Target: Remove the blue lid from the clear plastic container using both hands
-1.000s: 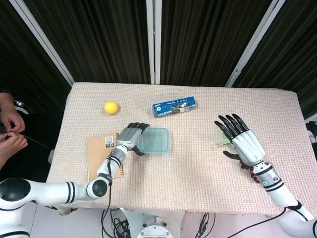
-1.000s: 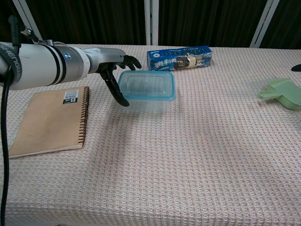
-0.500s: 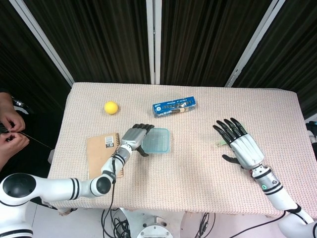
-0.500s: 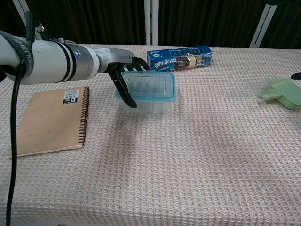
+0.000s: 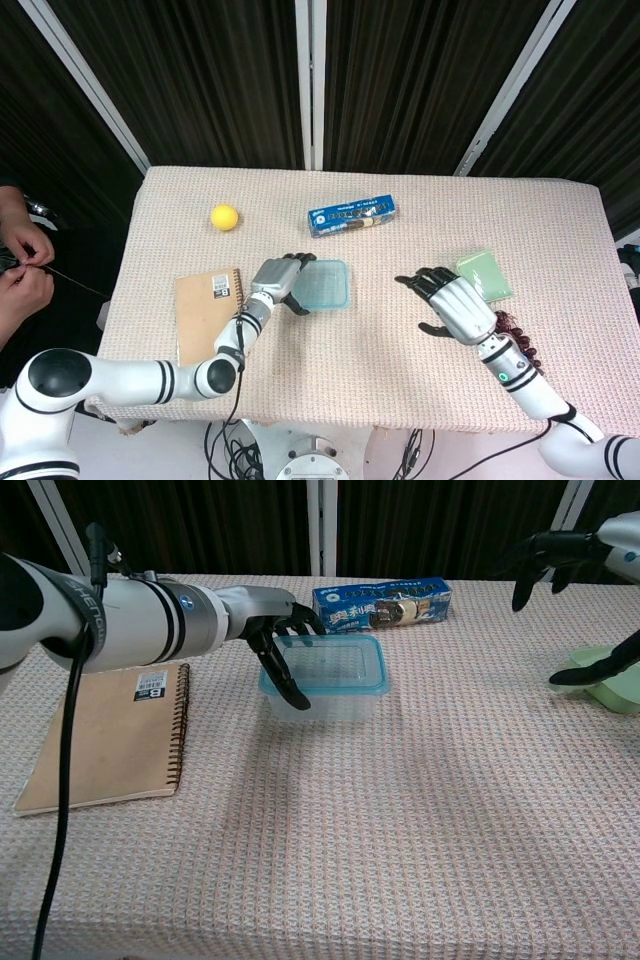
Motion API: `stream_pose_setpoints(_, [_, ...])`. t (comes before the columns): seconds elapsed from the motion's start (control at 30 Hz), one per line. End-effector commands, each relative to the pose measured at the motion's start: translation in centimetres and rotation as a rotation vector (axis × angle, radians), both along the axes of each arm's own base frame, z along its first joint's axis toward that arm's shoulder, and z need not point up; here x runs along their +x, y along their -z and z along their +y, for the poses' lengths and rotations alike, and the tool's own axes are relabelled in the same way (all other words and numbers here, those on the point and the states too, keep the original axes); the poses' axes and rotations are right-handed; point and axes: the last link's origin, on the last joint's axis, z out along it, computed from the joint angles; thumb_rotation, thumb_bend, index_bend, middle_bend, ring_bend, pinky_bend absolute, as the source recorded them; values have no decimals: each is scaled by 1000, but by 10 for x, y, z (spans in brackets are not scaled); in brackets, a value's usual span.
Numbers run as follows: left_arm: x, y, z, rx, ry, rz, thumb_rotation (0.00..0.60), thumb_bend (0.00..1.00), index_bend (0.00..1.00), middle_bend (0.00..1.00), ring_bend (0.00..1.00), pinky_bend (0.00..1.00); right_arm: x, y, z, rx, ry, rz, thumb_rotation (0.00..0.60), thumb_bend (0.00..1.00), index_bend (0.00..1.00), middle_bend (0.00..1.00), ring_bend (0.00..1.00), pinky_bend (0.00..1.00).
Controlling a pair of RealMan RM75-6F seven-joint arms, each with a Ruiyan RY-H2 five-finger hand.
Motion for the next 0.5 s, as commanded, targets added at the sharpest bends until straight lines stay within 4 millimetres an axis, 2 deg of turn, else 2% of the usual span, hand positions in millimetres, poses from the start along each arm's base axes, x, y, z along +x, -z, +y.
stream_pose_setpoints(0.03, [2,2,-3,-2,14,5,600,0,329,363,251,337,17,28,-11,64,-31,4,600,0,447,684,693,800])
stream_pose_setpoints(0.07, [2,3,-4,-2,19,7,600,0,329,363,251,336,21,35,-13,76,-37,6,600,0,453,720,740,838])
stream_pose_setpoints(0.17, [3,3,-6,0,31,8,600,0,328,363,251,334,29,53,-20,97,-54,20,600,0,453,777,795,893])
stream_pose_setpoints(0.5, [4,4,-7,-8,33,0,600,0,327,362,251,333,43,93,-31,103,-92,14,600,0,445,814,833,934])
